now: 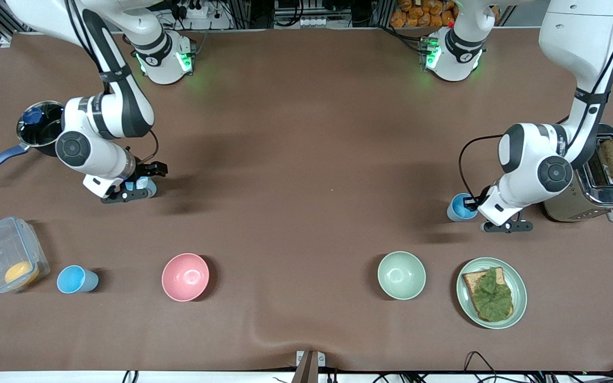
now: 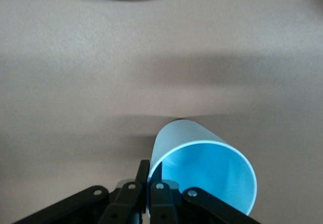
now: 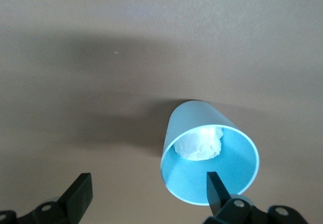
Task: Stack blue cups with both arms
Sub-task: 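Lift the blue cups off the table with both grippers, then carry the right gripper's cup to the table center and set it down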
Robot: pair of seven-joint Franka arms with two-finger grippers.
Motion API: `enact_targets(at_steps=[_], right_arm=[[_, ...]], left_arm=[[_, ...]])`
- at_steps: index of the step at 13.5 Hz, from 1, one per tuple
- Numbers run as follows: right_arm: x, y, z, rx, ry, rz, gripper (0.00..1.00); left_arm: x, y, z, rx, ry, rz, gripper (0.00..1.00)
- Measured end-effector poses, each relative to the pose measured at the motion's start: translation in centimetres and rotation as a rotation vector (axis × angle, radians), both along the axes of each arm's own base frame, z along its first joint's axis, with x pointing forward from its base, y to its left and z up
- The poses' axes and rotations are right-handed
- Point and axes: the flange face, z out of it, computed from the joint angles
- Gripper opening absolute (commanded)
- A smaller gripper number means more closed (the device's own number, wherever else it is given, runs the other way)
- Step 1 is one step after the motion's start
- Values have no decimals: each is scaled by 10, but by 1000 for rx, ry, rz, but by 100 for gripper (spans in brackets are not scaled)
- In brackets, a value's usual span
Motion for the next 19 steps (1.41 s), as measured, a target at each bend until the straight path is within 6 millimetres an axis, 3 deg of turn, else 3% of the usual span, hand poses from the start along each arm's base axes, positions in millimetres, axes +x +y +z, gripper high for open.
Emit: enact_targets(at_steps=[1,4,5,10,15,17,19], right_arm=[[-1,0,-8,-3,12,0,86],[-3,-1,-21,-8,34,0,9],[-3,-1,-22,-8,36,-1,0],[5,0,-12,-10,35,-9,0],[36,13,34,-14,67,-4,0],[46,41,57,-17,62,-3,0],[44,92,68,2,46,-25,0]], left_arm=[[2,0,6,-1,-12,0,0],[14,-1,35,-3,-55,0,0],[19,-1,47,-3,-58,0,0],[41,-13,103,-9,-47,-19,0],[50,-23,135,-13,-31,-34,0],[54,-24,153,-13,-23,-35,0],[57,-25,169,-13,-16,-38,0]])
